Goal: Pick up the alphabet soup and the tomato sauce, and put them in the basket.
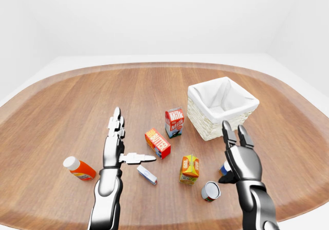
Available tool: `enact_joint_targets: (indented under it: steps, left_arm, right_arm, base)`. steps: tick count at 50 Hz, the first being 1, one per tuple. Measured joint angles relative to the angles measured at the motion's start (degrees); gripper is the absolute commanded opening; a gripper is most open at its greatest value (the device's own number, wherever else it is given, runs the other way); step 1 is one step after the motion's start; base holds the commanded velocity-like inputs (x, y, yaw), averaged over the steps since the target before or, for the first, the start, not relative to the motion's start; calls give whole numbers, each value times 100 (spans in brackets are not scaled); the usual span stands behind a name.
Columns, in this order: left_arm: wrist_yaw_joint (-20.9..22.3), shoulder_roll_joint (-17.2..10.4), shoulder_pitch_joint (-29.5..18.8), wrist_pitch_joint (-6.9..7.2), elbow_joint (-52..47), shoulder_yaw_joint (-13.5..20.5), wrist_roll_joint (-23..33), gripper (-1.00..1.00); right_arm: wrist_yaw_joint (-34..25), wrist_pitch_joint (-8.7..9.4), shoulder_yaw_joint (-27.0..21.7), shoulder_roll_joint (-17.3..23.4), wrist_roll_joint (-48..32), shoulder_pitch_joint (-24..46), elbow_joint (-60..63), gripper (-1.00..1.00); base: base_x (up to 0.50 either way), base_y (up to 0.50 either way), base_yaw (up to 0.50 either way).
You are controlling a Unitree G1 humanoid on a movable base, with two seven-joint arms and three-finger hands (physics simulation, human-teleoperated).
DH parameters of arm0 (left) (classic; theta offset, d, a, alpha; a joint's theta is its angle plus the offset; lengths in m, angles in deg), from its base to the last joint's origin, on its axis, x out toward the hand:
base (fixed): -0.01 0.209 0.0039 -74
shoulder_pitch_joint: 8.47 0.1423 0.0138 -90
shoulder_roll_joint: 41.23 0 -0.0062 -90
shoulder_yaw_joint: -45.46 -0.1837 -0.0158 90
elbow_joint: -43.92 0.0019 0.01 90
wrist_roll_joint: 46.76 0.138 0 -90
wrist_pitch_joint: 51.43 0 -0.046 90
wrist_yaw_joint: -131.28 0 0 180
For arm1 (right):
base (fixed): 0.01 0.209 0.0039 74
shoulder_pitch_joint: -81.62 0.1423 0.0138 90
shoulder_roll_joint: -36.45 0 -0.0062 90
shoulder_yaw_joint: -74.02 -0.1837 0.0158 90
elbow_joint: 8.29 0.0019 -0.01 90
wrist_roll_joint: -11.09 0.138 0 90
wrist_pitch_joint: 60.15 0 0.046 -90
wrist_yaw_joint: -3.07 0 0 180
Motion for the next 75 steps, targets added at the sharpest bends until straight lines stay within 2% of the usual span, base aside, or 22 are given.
enact_joint_targets:
  steps: [34,75]
  left_arm:
    - [0,-3,-11,0,25,4,10,100]
    - [-4,-3,-6,0,39,0,14,100]
  right_arm:
    - [23,0,-267,101,-187,203,-832,100]
    - [189,0,-557,386,413,402,-1977,100]
  base:
    - [0,0,0]
    - [0,0,0]
